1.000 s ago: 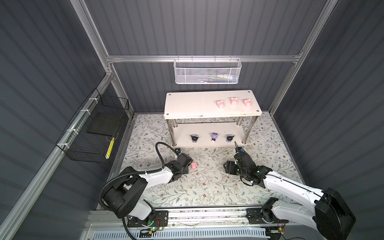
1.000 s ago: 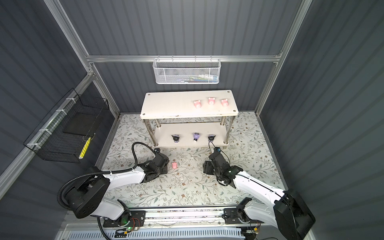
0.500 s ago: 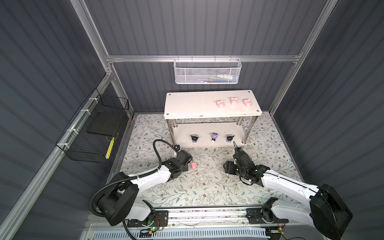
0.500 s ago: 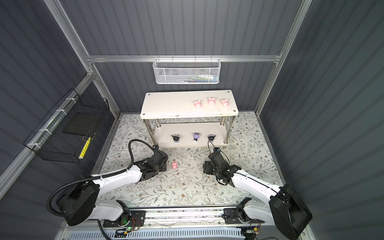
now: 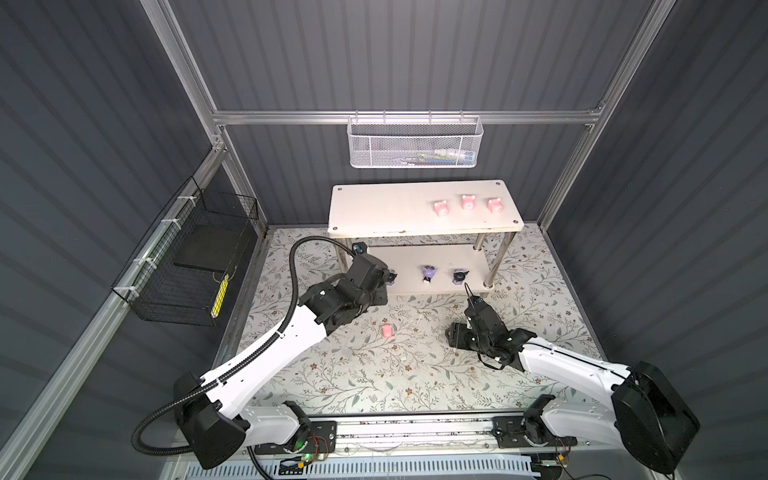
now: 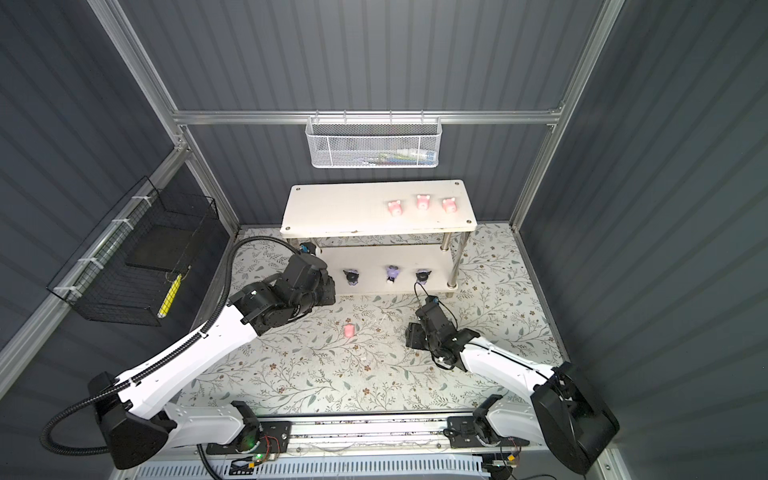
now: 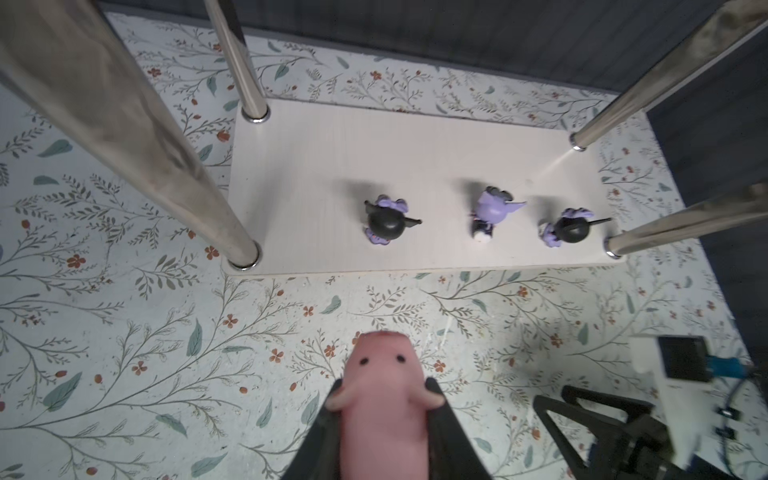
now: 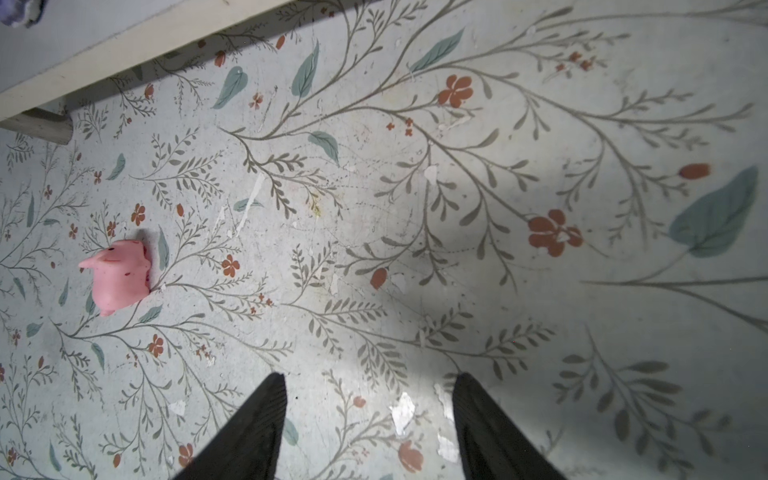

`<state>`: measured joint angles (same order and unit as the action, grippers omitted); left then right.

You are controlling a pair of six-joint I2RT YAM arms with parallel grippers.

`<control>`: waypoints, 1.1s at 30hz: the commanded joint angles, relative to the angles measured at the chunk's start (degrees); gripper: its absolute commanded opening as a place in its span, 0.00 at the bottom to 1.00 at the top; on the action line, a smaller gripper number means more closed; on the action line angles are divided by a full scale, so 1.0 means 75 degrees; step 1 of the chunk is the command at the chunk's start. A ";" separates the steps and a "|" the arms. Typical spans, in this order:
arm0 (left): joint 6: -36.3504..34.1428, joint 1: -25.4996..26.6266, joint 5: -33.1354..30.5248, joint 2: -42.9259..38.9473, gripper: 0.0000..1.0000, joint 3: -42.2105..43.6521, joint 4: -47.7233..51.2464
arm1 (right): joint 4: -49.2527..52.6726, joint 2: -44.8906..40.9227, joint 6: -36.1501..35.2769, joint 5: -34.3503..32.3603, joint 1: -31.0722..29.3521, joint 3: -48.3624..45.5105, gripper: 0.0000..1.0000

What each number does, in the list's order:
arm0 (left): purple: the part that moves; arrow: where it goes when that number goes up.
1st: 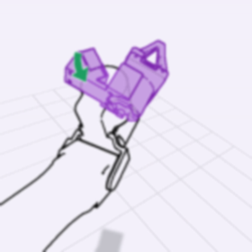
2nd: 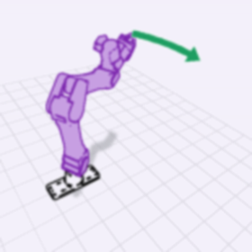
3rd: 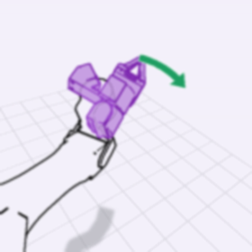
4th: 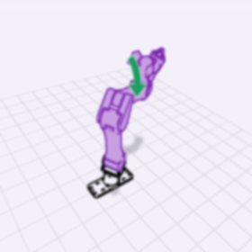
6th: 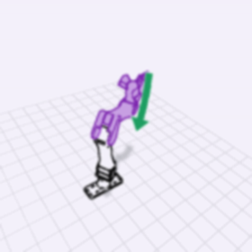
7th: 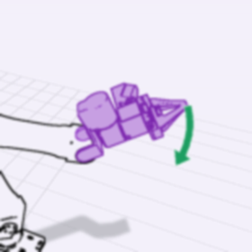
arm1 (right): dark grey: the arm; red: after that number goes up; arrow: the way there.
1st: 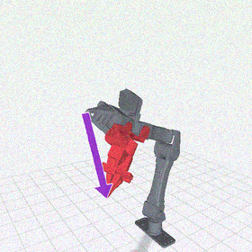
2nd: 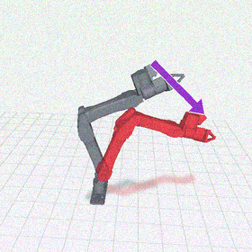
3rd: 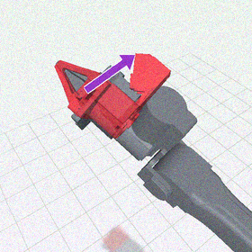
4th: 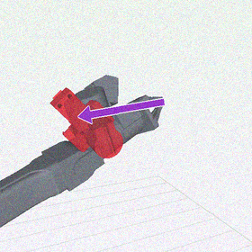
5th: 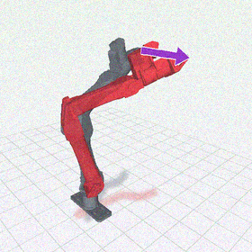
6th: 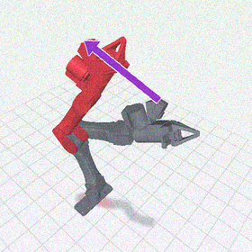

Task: Place and organize the plastic toys onto the shelf
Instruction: 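Close the left gripper on the pink pig and lift it, then carry the pink pig with the left gripper up over the top shelf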

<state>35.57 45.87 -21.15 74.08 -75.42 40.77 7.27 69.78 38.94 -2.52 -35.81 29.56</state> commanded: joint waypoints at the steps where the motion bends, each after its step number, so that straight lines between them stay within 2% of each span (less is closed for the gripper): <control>1: -0.0308 0.0095 0.0508 -0.0058 0.30 -0.0923 0.1076 | 0.0020 0.0092 -0.0068 0.0079 0.0029 0.0043 0.66; 6: -0.0411 0.0115 0.1066 0.0108 0.30 -0.2063 0.1287 | -0.0016 0.0173 -0.0067 0.0108 0.0033 0.0043 0.66; 12: -0.0871 0.0113 0.1255 0.0600 0.30 -0.3473 0.1297 | -0.0067 0.0260 -0.0082 0.0152 0.0035 0.0043 0.66; 24: -0.1934 0.0109 0.0673 0.3044 0.31 -0.6815 0.1462 | -0.0148 0.0307 -0.0059 0.0266 0.0041 -0.0038 0.66; 29: -0.2083 0.0079 0.0069 0.3837 0.32 -0.7592 0.1490 | -0.0207 0.0343 -0.0095 0.0383 0.0039 -0.0044 0.66; 33: -0.2055 -0.0107 -0.0023 0.4202 0.32 -0.7848 0.1401 | -0.0275 0.0459 -0.0129 0.0472 0.0032 -0.0016 0.66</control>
<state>21.56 45.89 -19.27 104.86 -131.44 50.63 5.82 72.31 38.52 0.25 -35.77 29.56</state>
